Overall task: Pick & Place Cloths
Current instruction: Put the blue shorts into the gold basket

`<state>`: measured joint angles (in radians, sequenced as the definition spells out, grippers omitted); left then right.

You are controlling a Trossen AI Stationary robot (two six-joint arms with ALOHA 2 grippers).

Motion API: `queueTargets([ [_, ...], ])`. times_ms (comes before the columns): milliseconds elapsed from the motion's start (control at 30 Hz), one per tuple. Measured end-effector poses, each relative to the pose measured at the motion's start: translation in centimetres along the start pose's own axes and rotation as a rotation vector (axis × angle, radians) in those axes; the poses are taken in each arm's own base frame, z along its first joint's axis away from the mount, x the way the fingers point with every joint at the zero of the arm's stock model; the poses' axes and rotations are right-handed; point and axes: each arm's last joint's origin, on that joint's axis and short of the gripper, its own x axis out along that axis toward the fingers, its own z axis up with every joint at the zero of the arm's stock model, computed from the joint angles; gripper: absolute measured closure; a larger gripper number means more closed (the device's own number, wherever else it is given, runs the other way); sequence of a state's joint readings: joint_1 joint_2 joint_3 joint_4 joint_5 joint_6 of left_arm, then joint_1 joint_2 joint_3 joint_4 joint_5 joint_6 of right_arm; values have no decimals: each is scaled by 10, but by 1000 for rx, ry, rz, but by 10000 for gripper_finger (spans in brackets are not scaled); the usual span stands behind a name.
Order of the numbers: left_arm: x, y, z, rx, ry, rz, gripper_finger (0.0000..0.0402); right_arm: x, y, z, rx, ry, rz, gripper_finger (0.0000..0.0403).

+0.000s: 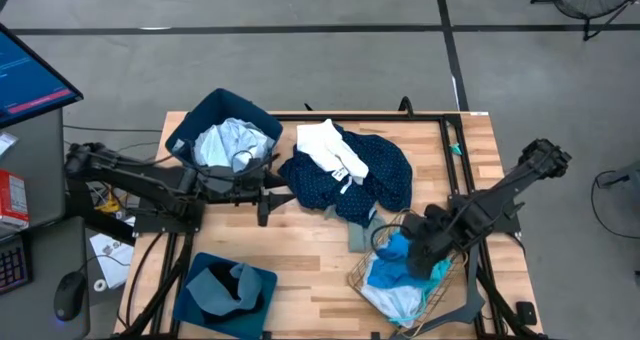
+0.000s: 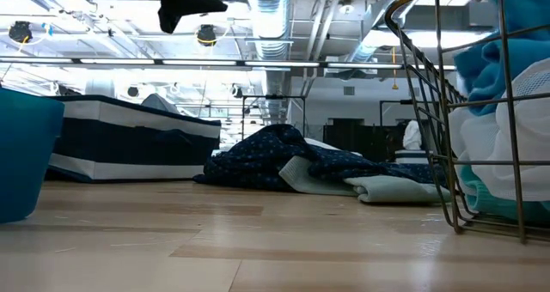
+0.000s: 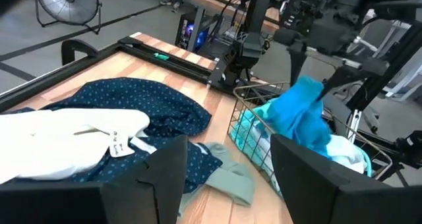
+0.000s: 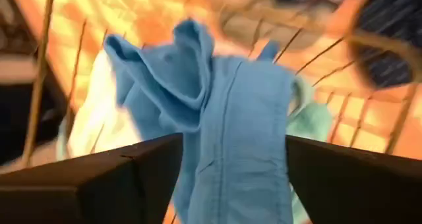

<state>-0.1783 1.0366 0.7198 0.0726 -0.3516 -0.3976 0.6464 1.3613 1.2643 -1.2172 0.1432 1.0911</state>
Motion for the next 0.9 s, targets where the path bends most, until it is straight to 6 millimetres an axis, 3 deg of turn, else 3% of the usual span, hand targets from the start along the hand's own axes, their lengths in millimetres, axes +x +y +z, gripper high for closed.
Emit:
queueTargets([
  [200,18,-3,-12,11,42,-1,202,22,-3,-11,75,-40,-58,259],
  [333,29,-4,-20,19,64,8,202,50,-9,-22,115,-32,-73,340],
  [467,39,-5,-27,24,76,13,202,81,-16,-29,156,-42,-54,391],
  [600,45,-5,-32,29,85,17,202,101,-24,-33,179,-51,-18,387],
  [900,52,-6,-35,25,69,12,202,106,-32,-26,170,-6,-35,353],
])
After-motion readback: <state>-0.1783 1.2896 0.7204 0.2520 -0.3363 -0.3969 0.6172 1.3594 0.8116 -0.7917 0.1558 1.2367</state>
